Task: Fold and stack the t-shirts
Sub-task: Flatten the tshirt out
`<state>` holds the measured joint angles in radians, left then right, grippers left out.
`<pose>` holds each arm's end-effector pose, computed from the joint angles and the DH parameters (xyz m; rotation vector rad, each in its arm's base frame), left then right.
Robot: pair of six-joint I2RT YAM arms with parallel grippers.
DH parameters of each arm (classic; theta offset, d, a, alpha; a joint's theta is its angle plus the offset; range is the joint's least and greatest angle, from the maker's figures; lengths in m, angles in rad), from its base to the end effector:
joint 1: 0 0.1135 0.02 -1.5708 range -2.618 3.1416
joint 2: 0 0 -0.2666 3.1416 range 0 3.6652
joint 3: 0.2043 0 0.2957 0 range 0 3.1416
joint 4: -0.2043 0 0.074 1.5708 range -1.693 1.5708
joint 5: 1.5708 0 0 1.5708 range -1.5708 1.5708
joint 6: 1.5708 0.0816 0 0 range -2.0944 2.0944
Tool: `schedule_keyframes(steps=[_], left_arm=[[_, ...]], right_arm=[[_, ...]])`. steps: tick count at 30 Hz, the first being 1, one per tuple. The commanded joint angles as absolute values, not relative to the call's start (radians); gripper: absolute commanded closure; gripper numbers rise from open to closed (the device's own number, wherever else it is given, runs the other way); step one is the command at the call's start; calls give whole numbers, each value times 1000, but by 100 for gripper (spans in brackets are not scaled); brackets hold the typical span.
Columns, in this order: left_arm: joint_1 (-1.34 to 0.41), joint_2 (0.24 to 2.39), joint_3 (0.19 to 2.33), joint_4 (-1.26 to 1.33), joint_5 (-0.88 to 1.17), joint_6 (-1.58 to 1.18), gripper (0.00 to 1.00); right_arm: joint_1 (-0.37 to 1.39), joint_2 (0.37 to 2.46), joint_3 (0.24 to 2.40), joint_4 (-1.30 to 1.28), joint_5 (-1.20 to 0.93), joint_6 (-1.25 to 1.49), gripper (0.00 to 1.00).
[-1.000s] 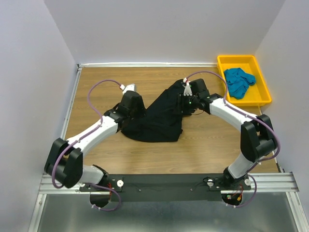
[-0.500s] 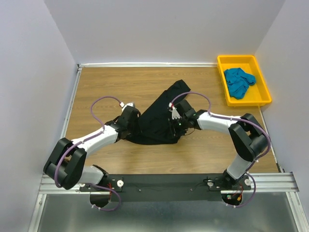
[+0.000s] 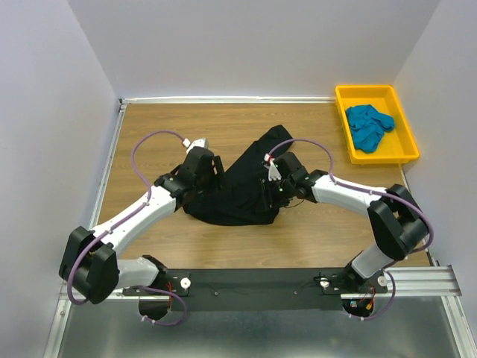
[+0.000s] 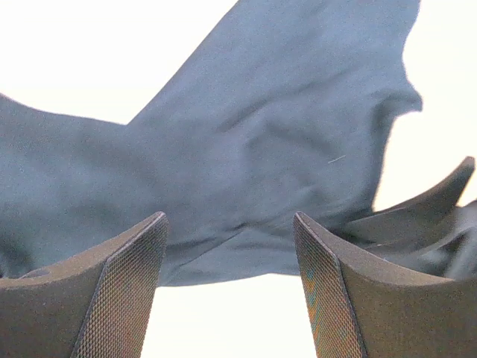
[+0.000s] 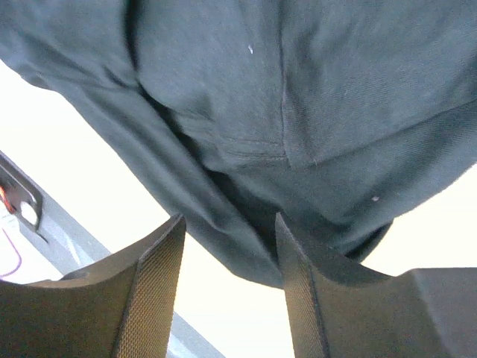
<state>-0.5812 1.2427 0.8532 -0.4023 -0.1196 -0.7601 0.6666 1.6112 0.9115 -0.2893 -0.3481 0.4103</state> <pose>0.2842 -0.1750 0.2011 -0.2747 2.3988 -0.5025 0.2765 0.2530 0.1134 -0.4859 2.6592 0.8219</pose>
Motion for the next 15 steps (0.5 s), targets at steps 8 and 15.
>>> schedule_keyframes(steps=[8, 15], left_arm=[[-612, 1488, 1088, -511, -250, -672, 24], [-609, 1548, 1118, -508, -163, -649, 24]], right_arm=[[673, 1468, 920, -331, -126, 426, 28], [673, 1440, 888, -334, -101, 422, 28]])
